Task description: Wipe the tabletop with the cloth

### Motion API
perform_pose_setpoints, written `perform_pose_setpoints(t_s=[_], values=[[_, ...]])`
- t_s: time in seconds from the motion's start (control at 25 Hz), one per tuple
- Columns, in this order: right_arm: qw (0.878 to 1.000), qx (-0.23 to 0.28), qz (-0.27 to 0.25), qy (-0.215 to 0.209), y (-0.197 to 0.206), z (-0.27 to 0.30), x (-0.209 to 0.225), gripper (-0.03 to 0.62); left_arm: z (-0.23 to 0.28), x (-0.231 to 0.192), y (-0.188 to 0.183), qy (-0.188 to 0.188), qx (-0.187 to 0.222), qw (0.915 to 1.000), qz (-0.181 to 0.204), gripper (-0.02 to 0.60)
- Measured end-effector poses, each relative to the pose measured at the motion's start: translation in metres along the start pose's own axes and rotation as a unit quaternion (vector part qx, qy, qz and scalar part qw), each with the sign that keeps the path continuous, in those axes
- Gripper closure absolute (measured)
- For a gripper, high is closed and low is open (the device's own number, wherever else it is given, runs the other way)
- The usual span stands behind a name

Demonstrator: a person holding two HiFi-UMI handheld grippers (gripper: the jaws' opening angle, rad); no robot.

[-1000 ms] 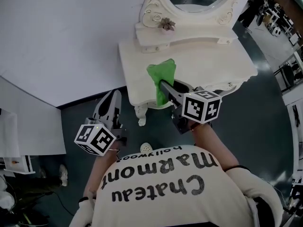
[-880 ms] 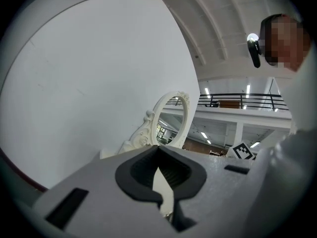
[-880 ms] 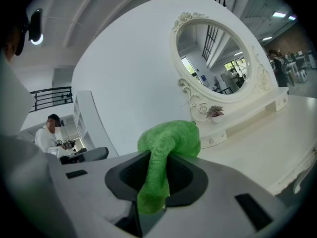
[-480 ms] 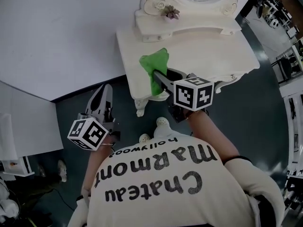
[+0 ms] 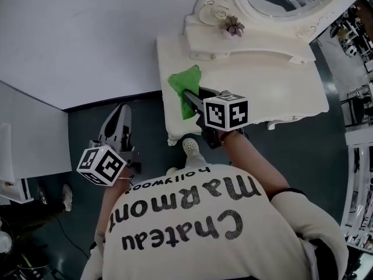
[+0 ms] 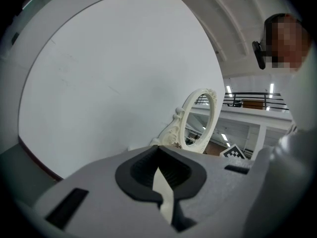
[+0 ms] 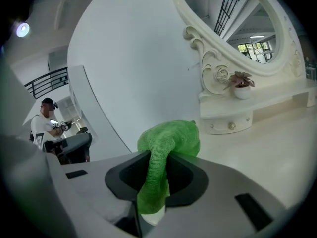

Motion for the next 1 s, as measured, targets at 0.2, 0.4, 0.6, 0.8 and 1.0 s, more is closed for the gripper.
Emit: perform_pose_setpoints(t_s=[0.2, 0.4, 0.6, 0.8, 1.0], values=[[0.999, -0.045, -0.013, -0.022, 0.003, 0.046, 0.015, 0.496, 0.001, -0.025, -0.006, -0.054, 0.015, 0.9984, -0.003, 0.574], [0.995, -0.081, -0.023, -0.045, 0.005, 0.1, 0.031, 0.496, -0.005, -0.054, -0.02, -0.113, 0.039, 0.9928, -0.004, 0.574], [0.983, -0.138, -0.088, -0.08, 0.019, 0.146, 0.035, 0.496, -0.021, -0.072, -0.021, -0.167, 0.051, 0.9846, -0.01, 0.574], [0.966, -0.185, -0.164, -0.07, 0.044, 0.172, 0.048, 0.496, -0.03, -0.08, -0.018, -0.194, 0.052, 0.9795, -0.015, 0.574], [0.964, -0.192, -0.172, -0.071, 0.048, 0.178, 0.052, 0.498, -0.028, -0.077, -0.017, -0.193, 0.051, 0.9798, -0.011, 0.574]])
Point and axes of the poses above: the fingertips, and each gripper's own axes: z forward along the fingers, x to its right, y out of its underside, the point moved 1 cm from there along -z, backward along the fingers, and after that the axes turned 10 degrees about x, right-handed, at the moved point
